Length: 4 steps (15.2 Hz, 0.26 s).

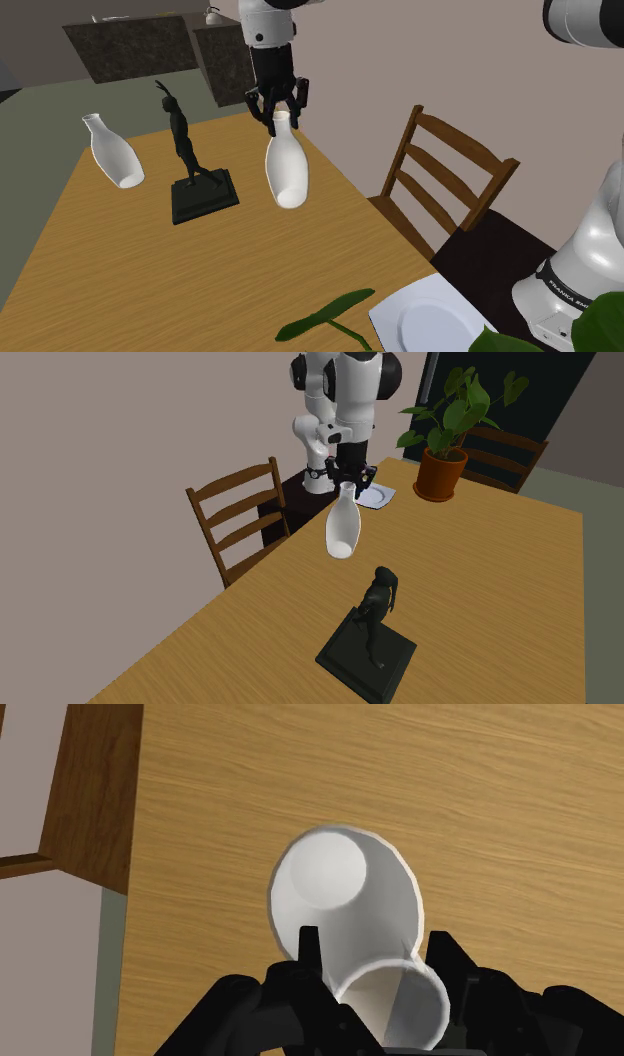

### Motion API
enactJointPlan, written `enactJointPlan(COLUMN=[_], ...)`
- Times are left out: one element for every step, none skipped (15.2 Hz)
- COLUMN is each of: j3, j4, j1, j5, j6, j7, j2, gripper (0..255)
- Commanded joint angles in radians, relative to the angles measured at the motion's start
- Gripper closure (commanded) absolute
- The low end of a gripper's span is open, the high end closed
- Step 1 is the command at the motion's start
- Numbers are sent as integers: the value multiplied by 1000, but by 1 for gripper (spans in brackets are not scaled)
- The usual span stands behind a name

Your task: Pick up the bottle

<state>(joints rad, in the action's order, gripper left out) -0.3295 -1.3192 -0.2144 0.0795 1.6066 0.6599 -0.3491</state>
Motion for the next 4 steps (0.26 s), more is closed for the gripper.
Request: enactJointPlan(j3=[0, -1, -1, -1], j4=[37, 56, 59, 59], j1=[-3, -5, -5, -5], j5=[2, 3, 3, 3], j6=[-32, -47, -49, -50], j7=[0, 1, 1, 1], j2=[-5, -9, -9, -9], gripper=[255, 255, 255, 255])
